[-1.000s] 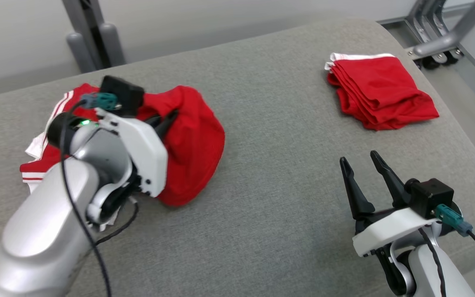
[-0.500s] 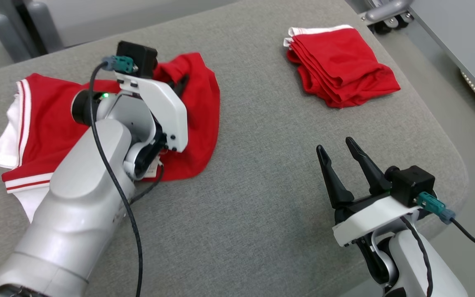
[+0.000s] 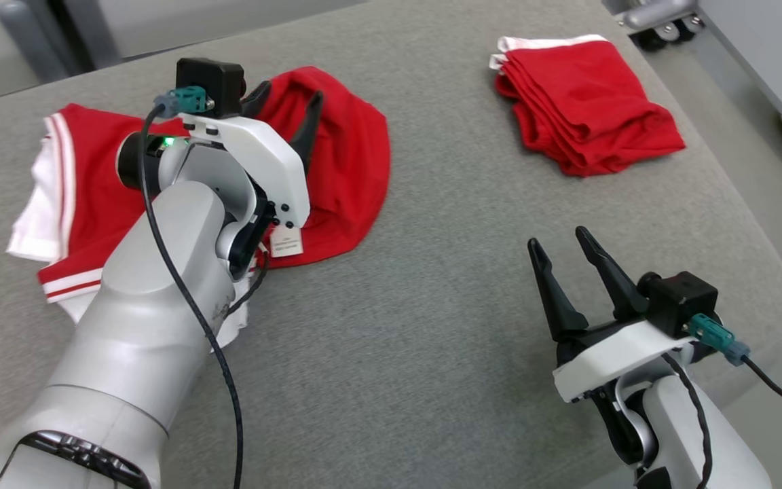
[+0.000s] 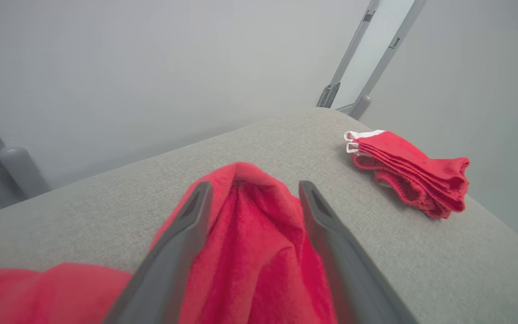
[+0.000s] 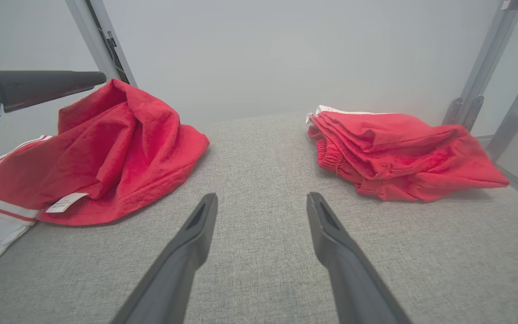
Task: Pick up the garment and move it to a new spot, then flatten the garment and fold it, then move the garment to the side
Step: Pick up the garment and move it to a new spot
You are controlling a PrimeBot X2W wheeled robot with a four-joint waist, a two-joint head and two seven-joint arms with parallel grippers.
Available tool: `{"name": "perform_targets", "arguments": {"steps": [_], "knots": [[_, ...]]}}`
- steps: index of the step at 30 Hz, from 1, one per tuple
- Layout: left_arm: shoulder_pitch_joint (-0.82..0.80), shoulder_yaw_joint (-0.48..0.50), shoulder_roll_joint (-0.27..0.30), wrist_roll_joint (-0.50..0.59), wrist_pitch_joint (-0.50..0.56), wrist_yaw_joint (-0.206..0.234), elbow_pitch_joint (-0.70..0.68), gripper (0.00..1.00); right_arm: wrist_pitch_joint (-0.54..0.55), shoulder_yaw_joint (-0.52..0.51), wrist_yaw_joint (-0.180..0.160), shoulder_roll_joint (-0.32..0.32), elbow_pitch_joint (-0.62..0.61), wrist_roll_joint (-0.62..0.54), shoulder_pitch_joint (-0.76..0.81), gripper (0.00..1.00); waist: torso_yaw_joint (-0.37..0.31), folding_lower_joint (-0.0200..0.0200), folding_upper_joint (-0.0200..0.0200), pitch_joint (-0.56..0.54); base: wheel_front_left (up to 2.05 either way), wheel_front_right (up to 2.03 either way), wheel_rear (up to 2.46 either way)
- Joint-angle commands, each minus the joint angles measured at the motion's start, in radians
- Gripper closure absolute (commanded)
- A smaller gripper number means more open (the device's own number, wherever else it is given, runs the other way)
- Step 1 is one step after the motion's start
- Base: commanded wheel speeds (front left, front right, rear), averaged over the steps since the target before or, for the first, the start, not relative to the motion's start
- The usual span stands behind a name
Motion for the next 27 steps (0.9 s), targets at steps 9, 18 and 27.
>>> {"name": "perform_targets", "arguments": {"steps": [9, 18, 27], "knots": [[0.132, -0.022, -0.004, -0.032, -0.107, -0.041, 0.005, 0.00, 0.012, -0.066, 0.000, -0.006, -0.003, -0.068, 0.058, 0.00, 0.159, 0.0000, 0.0000, -0.116, 0.00, 0.00, 0.00], [0.301, 0.005, 0.030, -0.062, -0.193, 0.001, -0.051, 0.00, 0.063, -0.094, 0.000, -0.006, -0.055, -0.100, 0.123, 0.00, 0.250, 0.0000, 0.0000, -0.178, 0.00, 0.00, 0.00], [0.422, 0.057, 0.060, -0.123, -0.192, 0.049, -0.057, 0.00, 0.094, -0.079, 0.000, -0.006, -0.089, -0.105, 0.152, 0.00, 0.267, 0.0000, 0.0000, -0.200, 0.00, 0.00, 0.00]]}}
